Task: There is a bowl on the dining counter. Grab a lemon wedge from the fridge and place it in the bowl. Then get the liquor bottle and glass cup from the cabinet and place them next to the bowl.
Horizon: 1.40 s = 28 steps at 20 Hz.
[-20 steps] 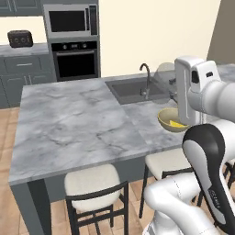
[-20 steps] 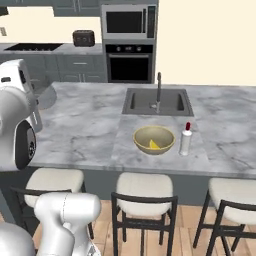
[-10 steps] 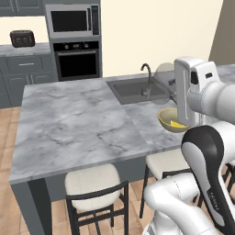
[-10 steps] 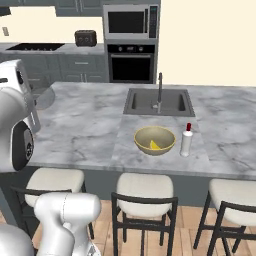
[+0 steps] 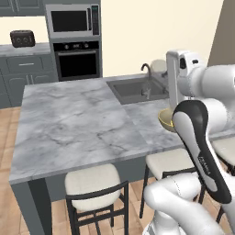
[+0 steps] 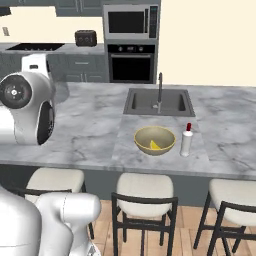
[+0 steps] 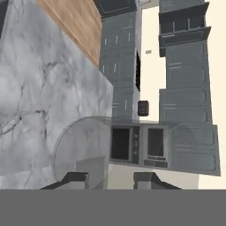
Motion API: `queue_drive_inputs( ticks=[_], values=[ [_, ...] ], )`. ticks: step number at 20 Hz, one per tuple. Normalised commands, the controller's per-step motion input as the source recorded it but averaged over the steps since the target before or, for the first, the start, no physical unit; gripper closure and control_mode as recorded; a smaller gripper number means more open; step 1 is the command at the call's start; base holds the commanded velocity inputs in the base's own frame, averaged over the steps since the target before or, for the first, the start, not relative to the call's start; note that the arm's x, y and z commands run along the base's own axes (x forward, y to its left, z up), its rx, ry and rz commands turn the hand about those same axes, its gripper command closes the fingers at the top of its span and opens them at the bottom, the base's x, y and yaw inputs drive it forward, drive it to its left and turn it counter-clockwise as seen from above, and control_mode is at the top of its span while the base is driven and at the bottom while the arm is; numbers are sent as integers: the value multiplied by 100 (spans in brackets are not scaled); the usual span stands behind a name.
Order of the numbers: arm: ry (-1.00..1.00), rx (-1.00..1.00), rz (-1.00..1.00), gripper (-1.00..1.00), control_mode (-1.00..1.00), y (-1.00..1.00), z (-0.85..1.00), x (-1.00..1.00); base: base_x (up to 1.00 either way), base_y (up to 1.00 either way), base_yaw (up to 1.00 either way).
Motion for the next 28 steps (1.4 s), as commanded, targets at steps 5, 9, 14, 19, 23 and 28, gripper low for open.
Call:
queue_drive_inputs(
  ticks=[5,9,14,19,23,28],
  values=[
    [21,5,0,100,-100,-8,-6,80,0,0,0],
    [19,2,1,100,-100,-8,-25,65,0,0,0],
    [8,-2,6,100,-100,0,-66,35,0,0,0],
    [2,0,11,100,-100,-4,-71,25,0,0,0],
    [5,-2,15,100,-100,-9,-75,38,0,0,0],
    [5,-9,13,100,-100,-18,-68,43,0,0,0]
  ],
)
